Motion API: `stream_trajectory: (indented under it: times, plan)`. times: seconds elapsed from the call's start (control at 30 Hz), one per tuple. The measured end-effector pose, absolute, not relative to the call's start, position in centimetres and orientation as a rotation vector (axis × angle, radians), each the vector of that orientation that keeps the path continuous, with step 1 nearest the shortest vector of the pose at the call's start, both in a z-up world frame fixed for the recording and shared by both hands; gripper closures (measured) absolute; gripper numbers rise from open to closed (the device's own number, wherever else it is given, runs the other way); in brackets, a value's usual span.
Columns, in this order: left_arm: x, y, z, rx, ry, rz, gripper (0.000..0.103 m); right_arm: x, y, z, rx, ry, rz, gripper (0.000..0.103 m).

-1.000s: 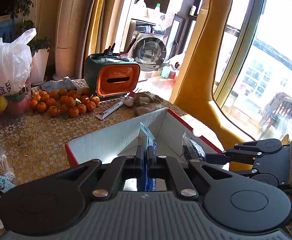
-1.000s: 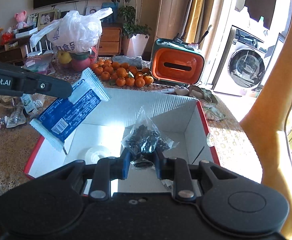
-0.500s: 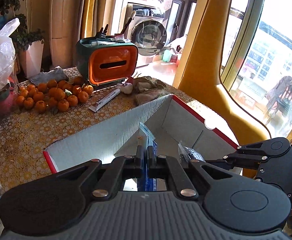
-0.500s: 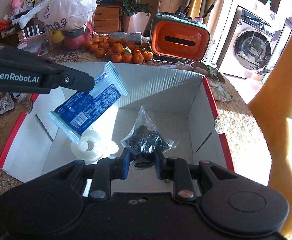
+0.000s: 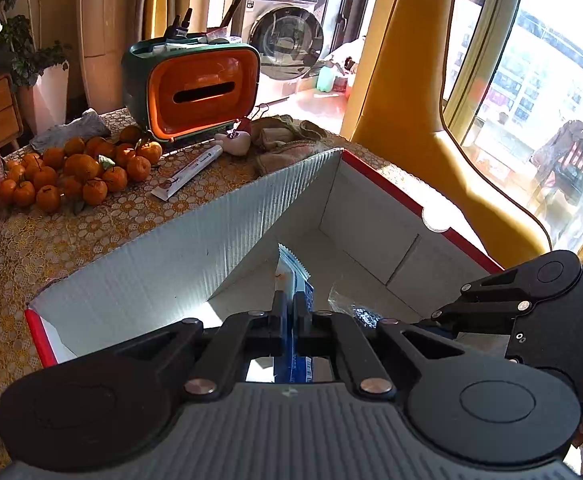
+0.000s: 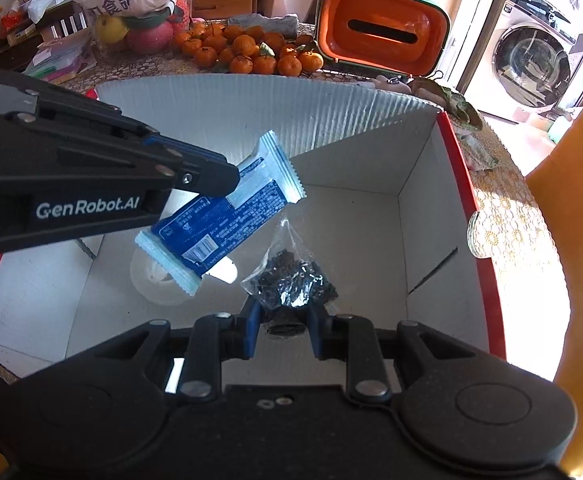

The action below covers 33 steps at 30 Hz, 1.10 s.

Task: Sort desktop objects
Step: 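Lower the black packet into the shoebox with the right tool while the left tool lowers the toothpaste beside it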

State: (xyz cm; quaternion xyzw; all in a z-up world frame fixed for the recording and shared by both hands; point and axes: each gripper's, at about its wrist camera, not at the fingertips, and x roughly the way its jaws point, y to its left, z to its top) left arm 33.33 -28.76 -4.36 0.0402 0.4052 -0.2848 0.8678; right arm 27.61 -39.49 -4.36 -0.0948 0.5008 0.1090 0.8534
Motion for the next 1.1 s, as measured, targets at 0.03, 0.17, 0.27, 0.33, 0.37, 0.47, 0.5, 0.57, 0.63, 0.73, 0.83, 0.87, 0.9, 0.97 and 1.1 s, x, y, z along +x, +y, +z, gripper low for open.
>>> stream_trajectory:
  times: [0.03,0.17,0.27,0.33,0.37,0.47,0.5,0.57,0.63,0.73,0.83,0.87,0.9,0.97,1.1]
  plan:
    - [33.5,-28.9,-4.6,0.089,0.855,-0.593,0.101,27.7,-39.4,-4.6,-0.207,1.064,0.231,0.079]
    - [34.3,-29.2,-5.4,0.089,0.881,-0.584,0.101,27.9,-39.2,-5.1,-0.231,1.092,0.236,0.079]
    - [34.8,-29.2,-6.1,0.068,0.911,-0.577,0.101,28.1,-39.2,-5.4,-0.236,1.104,0.232,0.079]
    - [35.3,-29.1,-6.6,0.045,0.939,-0.57,0.101,28.3,-39.2,-5.5,-0.235,1.112,0.24,0.079]
    - [35.4,-29.1,-6.7,0.043,0.946,-0.567,0.101,28.3,-39.1,-5.5,-0.237,1.116,0.246,0.08]
    - [35.5,-29.1,-7.0,0.048,0.957,-0.556,0.101,28.1,-38.6,-5.9,-0.258,1.126,0.276,0.08]
    - [35.6,-29.1,-7.1,0.051,0.96,-0.552,0.101,28.1,-38.5,-6.0,-0.264,1.13,0.281,0.08]
    - [35.7,-29.4,-7.3,0.071,0.973,-0.547,0.101,28.1,-38.0,-6.2,-0.282,1.143,0.296,0.08]
    - [35.8,-29.7,-7.6,0.091,0.993,-0.534,0.101,28.2,-37.9,-6.4,-0.29,1.152,0.296,0.08]
    - [36.0,-29.7,-7.9,0.099,1.011,-0.523,0.101,28.3,-37.7,-6.4,-0.293,1.156,0.3,0.08]
    - [36.2,-29.7,-8.1,0.101,1.025,-0.51,0.101,28.3,-37.7,-6.5,-0.292,1.162,0.299,0.078]
    - [36.2,-29.7,-8.1,0.104,1.032,-0.504,0.101,28.3,-37.7,-6.5,-0.29,1.163,0.299,0.078]
    - [36.3,-29.8,-8.2,0.107,1.042,-0.5,0.101,28.3,-37.7,-6.5,-0.287,1.161,0.3,0.077]
    - [36.5,-29.8,-8.3,0.103,1.063,-0.495,0.101,28.1,-37.8,-6.5,-0.276,1.158,0.297,0.075]
    - [36.5,-29.3,-8.0,0.083,1.064,-0.499,0.101,28.2,-38.2,-6.4,-0.256,1.156,0.295,0.074]
